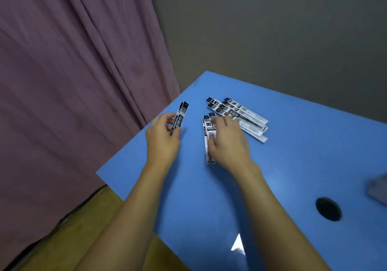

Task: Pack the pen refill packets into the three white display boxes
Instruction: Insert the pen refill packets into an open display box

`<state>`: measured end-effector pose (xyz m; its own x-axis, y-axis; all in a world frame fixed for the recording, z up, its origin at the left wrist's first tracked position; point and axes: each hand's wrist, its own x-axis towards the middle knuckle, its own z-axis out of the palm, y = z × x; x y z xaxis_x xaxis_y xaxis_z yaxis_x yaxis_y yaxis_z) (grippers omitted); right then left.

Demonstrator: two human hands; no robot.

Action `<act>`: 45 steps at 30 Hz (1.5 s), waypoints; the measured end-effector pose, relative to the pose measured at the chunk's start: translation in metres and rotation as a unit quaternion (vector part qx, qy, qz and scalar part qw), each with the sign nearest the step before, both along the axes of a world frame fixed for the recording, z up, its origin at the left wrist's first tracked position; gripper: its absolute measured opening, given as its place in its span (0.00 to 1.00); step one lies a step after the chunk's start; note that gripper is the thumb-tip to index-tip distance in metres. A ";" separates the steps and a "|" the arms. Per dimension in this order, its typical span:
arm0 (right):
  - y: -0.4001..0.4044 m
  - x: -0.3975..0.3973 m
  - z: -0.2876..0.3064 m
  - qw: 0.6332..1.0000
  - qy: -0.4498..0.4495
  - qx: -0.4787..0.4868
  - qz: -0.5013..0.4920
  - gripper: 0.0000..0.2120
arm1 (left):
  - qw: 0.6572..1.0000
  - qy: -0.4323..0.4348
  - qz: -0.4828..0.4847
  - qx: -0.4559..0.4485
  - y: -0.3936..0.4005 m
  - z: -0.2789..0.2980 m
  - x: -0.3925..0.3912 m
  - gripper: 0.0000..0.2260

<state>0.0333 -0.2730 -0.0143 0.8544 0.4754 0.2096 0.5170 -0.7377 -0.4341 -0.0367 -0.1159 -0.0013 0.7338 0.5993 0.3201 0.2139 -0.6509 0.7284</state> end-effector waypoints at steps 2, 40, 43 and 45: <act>-0.017 -0.017 0.014 1.000 0.012 -0.025 0.006 0.20 | 1.000 0.009 -0.001 -0.024 -0.012 0.008 -0.013 0.16; -0.423 -0.231 0.074 0.941 0.199 -0.130 -0.241 0.16 | 0.922 0.044 -0.290 -0.254 -0.356 0.088 -0.115 0.06; -0.455 -0.227 0.071 0.936 0.213 -0.133 -0.246 0.16 | 0.924 0.040 -0.284 -0.251 -0.383 0.088 -0.108 0.06; -0.474 -0.220 0.070 0.936 0.210 -0.126 -0.253 0.18 | 0.927 0.040 -0.281 -0.245 -0.397 0.090 -0.104 0.05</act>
